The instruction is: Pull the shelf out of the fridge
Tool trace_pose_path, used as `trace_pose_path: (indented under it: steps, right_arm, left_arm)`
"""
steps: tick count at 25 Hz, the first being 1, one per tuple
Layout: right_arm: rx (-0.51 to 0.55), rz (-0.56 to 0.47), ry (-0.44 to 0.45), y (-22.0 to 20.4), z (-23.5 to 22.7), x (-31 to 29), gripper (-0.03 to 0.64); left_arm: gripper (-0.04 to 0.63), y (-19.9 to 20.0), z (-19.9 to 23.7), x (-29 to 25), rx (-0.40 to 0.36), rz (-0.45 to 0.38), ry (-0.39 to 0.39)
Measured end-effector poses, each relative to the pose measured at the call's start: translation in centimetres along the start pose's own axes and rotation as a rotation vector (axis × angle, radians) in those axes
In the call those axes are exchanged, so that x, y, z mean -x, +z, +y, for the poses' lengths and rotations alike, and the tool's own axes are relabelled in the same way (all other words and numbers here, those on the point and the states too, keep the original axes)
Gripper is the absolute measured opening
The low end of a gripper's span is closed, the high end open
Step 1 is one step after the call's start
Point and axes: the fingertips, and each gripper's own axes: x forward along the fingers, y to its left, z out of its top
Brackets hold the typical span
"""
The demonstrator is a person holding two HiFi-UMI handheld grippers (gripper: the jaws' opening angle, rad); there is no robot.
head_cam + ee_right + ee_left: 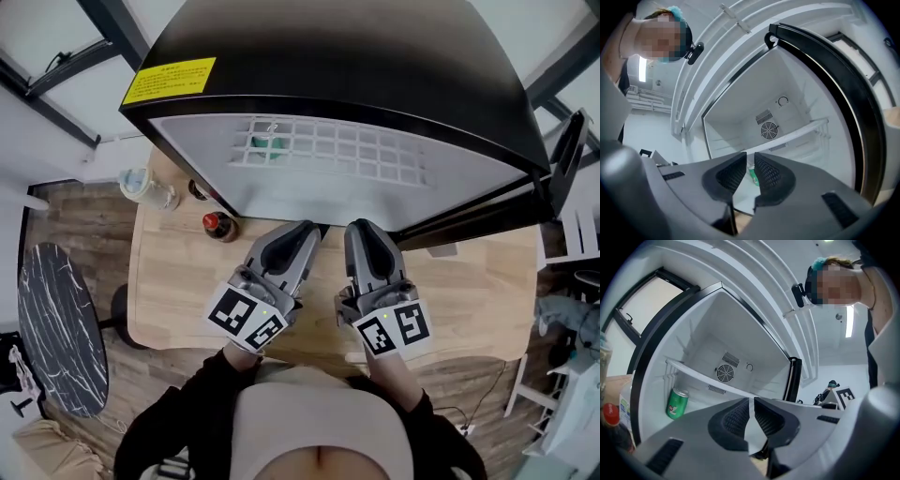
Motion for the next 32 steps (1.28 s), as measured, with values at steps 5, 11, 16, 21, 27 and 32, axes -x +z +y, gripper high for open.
trace_pose_path:
  steps: [5, 11, 16, 21, 27, 32]
  right_arm:
    - [-0.060, 0.013, 0.002, -0.6, -0.8, -1.8, 0.187]
    - [-0.121, 0.000, -0.033, -0.6, -2.6, -3.4, 0.248]
    - [-0.160, -0.015, -0.058, -0.5, -4.0, -4.5, 0.259]
    - [-0.174, -0.031, -0.063, -0.1, -4.6, -5.8, 0.268]
    - [-0.196, -0.052, -0.062, 0.6, -5.0, -7.1, 0.276]
    - [-0.219, -0.069, -0.069, 1.1, -5.3, -8.0, 0.281]
  left_arm:
    - [0.149, -0.4, 1.5, -1.2, 0.076, -0.010, 0.033]
    - [0.233, -0.2, 3.2, -2.9, 0.112, -0.026, 0.066]
    - [0.250, -0.1, 4.3, -4.0, 0.144, -0.036, 0.074]
    - [0.252, 0.2, 5.2, -5.0, 0.171, -0.049, 0.079]
    - [0.252, 1.2, 5.7, -6.2, 0.177, -0.073, 0.080]
    - [0.252, 1.7, 6.3, -6.9, 0.191, -0.091, 0.090]
